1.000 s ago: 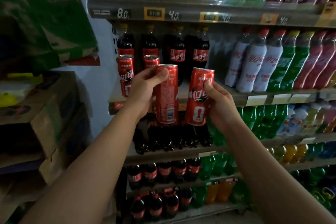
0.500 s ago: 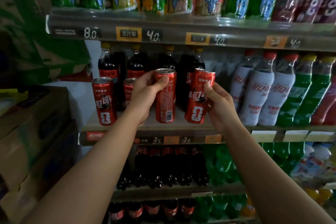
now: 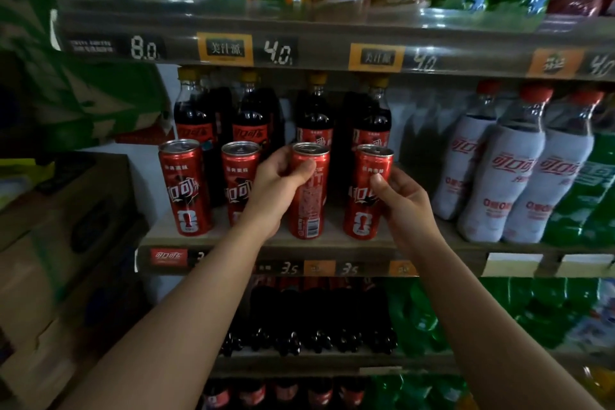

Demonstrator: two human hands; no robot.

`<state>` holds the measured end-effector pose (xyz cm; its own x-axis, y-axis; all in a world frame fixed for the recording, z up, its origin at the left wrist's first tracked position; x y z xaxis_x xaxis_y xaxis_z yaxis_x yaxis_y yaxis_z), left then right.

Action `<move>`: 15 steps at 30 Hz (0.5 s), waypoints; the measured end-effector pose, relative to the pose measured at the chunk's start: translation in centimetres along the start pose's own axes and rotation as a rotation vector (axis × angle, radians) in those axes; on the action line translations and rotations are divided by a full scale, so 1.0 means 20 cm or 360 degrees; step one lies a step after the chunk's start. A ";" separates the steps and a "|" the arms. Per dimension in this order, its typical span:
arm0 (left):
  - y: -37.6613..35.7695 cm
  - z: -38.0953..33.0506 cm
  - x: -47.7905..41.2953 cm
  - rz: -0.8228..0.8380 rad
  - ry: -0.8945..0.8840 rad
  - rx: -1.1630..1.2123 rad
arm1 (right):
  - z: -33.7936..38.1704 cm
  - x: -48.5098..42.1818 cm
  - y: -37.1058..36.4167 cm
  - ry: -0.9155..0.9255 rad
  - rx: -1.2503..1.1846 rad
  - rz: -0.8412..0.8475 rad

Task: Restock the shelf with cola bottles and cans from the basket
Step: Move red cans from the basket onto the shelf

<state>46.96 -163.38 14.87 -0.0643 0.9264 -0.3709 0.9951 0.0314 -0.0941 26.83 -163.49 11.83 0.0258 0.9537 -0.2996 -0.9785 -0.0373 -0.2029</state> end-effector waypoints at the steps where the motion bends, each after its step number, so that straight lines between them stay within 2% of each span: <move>1: 0.00 0.01 0.00 -0.0001 0.0008 0.0012 | 0.01 0.00 0.00 0.0013 0.0016 0.0017; 7: -0.05 0.06 0.03 0.0154 0.0055 0.0065 | 0.02 0.00 0.02 0.0094 0.0205 0.0143; 10: -0.04 0.09 0.05 0.0161 0.0056 -0.0177 | 0.04 0.00 0.02 0.0140 0.0256 0.0173; 13: -0.02 0.16 0.06 0.0019 0.0130 -0.0585 | 0.06 0.00 0.02 0.0173 0.0308 0.0205; 15: 0.00 0.18 0.07 -0.0055 0.0111 -0.0580 | 0.06 0.00 0.02 0.0179 0.0349 0.0219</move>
<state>46.54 -163.52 11.04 -0.1058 0.9455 -0.3081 0.9548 0.1831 0.2340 26.18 -163.12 12.93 -0.0997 0.9045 -0.4147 -0.9950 -0.0868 0.0500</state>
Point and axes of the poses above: each hand's wrist, its own x-axis away from the middle knuckle, its own y-axis out of the back of the hand, z = x × y, the point moved 7 cm from there along -x, towards the middle knuckle
